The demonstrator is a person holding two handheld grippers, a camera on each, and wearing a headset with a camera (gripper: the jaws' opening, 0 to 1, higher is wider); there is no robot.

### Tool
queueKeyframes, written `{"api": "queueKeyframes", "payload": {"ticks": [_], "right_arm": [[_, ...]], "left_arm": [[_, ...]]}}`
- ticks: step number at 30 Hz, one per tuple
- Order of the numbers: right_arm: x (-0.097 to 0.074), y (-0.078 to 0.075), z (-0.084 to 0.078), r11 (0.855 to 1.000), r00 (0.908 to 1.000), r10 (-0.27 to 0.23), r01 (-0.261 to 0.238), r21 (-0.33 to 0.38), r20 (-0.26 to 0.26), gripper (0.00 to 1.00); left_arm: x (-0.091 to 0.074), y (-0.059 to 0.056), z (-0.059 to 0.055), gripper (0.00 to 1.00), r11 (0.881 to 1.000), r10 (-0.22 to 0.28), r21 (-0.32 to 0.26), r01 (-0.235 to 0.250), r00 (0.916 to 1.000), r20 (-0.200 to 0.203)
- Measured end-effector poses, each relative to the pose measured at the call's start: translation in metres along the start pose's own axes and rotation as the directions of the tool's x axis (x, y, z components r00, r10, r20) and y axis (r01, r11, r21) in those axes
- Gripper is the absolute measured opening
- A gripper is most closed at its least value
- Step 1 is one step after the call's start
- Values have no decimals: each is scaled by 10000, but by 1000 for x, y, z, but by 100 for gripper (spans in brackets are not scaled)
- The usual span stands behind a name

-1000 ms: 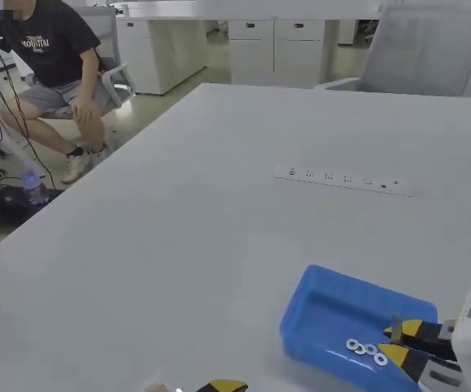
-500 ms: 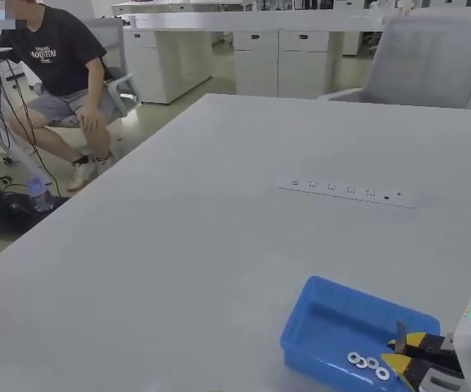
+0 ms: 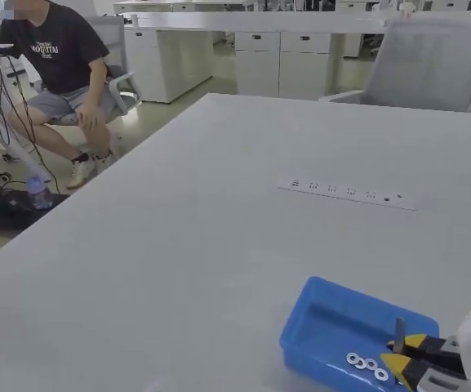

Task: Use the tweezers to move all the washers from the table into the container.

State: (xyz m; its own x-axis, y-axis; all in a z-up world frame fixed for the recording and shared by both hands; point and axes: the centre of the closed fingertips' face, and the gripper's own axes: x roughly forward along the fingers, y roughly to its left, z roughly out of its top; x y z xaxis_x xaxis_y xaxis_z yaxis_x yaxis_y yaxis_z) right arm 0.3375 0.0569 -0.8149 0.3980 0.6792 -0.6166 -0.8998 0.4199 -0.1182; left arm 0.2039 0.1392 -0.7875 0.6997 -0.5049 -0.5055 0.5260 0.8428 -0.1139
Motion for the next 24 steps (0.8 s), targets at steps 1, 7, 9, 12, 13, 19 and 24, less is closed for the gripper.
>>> {"api": "queueKeyframes", "payload": {"ticks": [1,7,9,12,13,19,24], "right_arm": [[-1,-1,2,9999,9999,-55,52,147,142,4],[-10,-2,15,9992,9977,-274,255,313,612,4],[-15,-1,21,9987,9959,-349,316,411,837,4],[-21,-1,29,9982,9934,-401,350,495,1070,4],[-24,0,32,9979,9919,-437,377,518,1196,4],[-40,4,47,9974,9842,-509,415,586,1695,4],[-52,13,55,9974,9791,-455,334,640,1983,4]], "left_arm": [[0,-2,3,45,9999,-98,-108,100,9998,183],[0,-3,5,46,9998,-132,-114,134,9996,230],[0,-4,5,46,9998,-149,-128,152,9996,255],[0,-4,5,46,9998,-151,-104,154,9996,256],[0,-4,5,46,9999,-140,-86,142,9996,259],[-1,-4,5,45,9999,-166,-38,167,9995,252],[0,-10,4,44,9988,-451,210,448,9989,124]]}}
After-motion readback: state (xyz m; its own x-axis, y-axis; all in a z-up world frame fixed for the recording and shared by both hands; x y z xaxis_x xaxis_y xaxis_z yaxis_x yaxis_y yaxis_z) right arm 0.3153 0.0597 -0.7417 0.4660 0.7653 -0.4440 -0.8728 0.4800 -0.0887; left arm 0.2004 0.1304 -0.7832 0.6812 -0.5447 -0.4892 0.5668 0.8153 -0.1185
